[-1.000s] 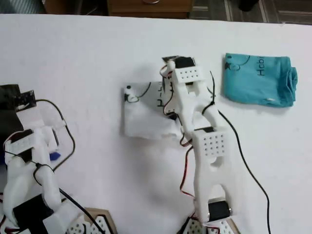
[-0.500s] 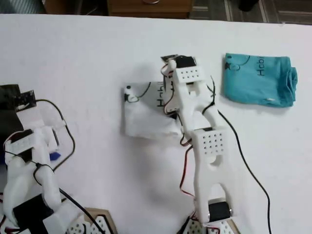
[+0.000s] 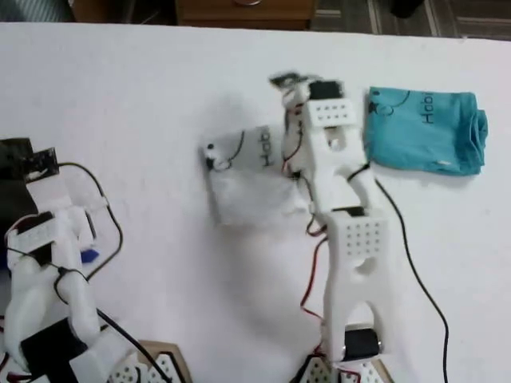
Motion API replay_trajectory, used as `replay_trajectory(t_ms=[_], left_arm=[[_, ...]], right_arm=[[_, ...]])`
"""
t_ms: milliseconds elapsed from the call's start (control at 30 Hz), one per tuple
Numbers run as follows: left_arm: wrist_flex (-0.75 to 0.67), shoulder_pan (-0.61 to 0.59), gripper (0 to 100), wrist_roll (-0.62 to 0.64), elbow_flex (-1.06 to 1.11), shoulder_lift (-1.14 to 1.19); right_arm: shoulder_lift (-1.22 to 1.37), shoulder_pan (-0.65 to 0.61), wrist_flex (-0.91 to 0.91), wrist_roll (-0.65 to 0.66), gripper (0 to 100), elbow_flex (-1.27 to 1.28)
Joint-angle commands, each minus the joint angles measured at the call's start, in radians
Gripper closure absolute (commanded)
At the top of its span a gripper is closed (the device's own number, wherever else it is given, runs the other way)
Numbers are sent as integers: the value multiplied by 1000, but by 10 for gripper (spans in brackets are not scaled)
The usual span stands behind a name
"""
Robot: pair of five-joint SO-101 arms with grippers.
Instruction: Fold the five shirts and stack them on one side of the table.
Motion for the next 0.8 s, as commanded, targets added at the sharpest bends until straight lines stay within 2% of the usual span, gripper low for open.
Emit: replay_trajectory(t_ms=[0, 133, 333, 567, 767], left_arm=[[-17, 12, 973, 11, -15, -2], [-18, 12, 973, 12, -7, -2], [-18, 12, 973, 12, -5, -2], [-18, 12, 973, 14, -4, -2], [-18, 12, 973, 14, -2, -2]], right_arm=[[-257, 45, 15, 68, 979, -15], [-366, 131, 15, 126, 979, -17], [-398, 285, -8, 247, 979, -26], [-392, 493, -185, 362, 979, -14], [-246, 590, -309, 399, 979, -25]])
